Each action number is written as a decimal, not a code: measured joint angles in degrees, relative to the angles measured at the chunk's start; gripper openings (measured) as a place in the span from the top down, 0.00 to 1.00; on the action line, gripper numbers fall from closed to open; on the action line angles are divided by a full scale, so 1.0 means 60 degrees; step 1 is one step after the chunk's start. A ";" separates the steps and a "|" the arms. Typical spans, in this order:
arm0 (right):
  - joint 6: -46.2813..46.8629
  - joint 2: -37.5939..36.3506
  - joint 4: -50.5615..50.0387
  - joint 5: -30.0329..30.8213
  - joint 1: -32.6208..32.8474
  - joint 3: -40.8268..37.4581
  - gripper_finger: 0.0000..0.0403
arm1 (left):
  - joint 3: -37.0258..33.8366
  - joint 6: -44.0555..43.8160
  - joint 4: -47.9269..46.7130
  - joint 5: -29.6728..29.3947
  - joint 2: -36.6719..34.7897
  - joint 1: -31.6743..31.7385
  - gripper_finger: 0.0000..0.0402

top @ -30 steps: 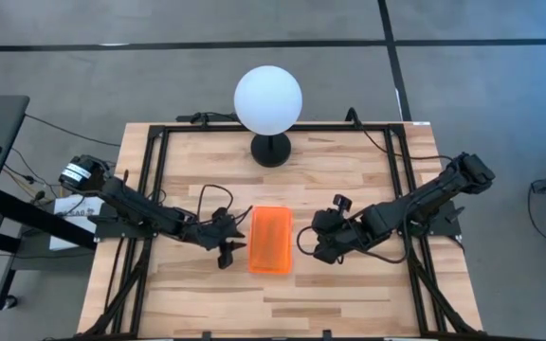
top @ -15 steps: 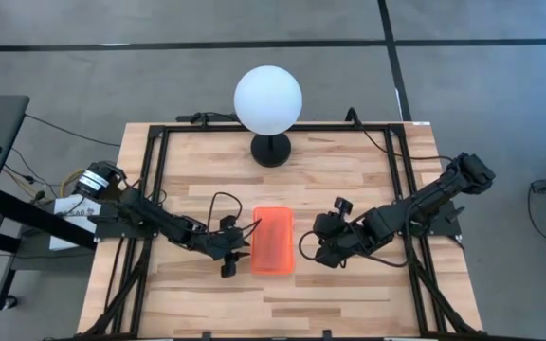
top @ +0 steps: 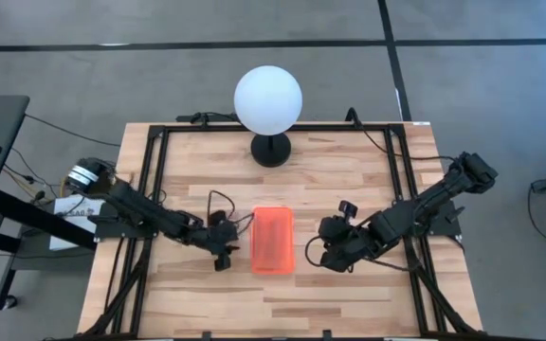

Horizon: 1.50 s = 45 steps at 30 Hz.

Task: Pick & place school supplies into a supply box
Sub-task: Return to Home Position

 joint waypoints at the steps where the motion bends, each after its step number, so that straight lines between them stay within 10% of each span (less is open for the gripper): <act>1: -0.0024 -0.0123 0.0142 -0.0017 0.0036 0.0001 0.71 | -0.0007 -0.0020 -0.0240 0.0219 -0.0415 0.0094 0.68; 6: -0.0539 -0.1026 0.1171 0.0019 0.0103 0.0007 0.71 | 0.0157 0.0078 -0.0233 0.1015 -0.3171 0.0544 0.68; 17: -0.1866 -0.3590 0.2089 -0.0183 -0.0481 0.0521 0.71 | 0.1378 0.2287 -0.0197 -0.1723 -0.8260 0.0811 0.68; 27: -0.4537 -0.5960 0.3443 0.0763 -0.0394 -0.1700 0.71 | -0.0344 0.4638 -0.0948 -0.1762 -1.1452 0.0682 0.68; 38: -0.5560 -0.9288 0.8486 -0.4446 -0.4183 -0.6055 0.71 | -0.3073 0.4398 -0.0096 -0.1768 -1.4570 0.1058 0.68; 45: -0.5419 -1.1133 0.9136 -0.4697 -0.4797 -0.7650 0.71 | -0.3365 0.3297 -0.1427 -0.1889 -1.4784 0.1132 0.68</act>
